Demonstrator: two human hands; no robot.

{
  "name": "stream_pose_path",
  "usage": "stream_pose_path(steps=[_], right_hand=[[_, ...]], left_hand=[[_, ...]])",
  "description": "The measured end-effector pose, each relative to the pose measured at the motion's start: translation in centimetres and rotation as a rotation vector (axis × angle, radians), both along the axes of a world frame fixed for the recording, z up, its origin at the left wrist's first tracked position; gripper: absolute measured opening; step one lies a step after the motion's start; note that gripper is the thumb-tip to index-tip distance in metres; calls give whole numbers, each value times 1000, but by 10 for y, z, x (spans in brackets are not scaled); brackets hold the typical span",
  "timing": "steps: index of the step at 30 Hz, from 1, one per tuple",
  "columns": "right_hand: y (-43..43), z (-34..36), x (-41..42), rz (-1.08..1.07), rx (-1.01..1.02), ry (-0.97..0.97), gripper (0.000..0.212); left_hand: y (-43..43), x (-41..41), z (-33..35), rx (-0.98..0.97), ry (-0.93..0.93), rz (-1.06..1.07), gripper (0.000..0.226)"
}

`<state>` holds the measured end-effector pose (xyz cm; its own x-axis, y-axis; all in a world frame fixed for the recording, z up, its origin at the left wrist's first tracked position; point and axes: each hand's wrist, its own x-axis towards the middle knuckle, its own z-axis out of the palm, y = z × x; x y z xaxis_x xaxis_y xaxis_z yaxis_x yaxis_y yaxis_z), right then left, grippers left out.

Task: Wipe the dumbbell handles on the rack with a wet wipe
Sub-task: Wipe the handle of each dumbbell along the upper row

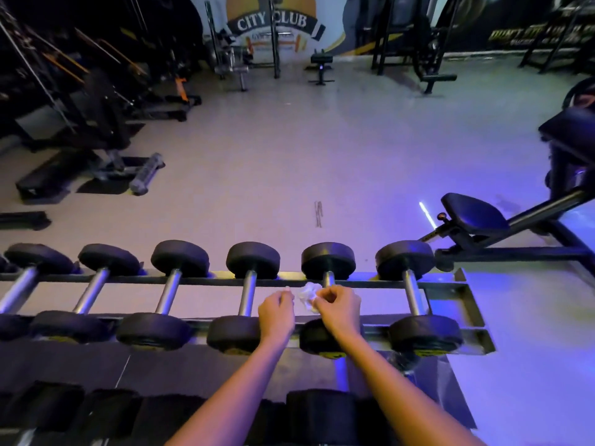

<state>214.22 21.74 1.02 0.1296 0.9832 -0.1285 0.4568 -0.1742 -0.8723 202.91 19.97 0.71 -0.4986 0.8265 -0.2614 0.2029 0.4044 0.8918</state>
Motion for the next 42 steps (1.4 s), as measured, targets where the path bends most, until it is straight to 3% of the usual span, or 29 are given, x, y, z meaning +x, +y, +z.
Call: stream_pose_path(steps=[9, 17, 22, 31, 42], right_hand=[[20, -26, 76, 90, -59, -61, 13], [35, -48, 73, 200, -121, -74, 2], [47, -57, 62, 169, -187, -67, 6], [121, -51, 40, 43, -90, 7, 13], [48, -59, 61, 102, -357, -6, 21]], left_hand=[[20, 67, -25, -223, -161, 252, 33], [33, 83, -29, -413, 77, 354, 31], [40, 87, -29, -418, 112, 427, 36], [44, 86, -33, -437, 147, 479, 37], [47, 84, -35, -491, 164, 457, 40]])
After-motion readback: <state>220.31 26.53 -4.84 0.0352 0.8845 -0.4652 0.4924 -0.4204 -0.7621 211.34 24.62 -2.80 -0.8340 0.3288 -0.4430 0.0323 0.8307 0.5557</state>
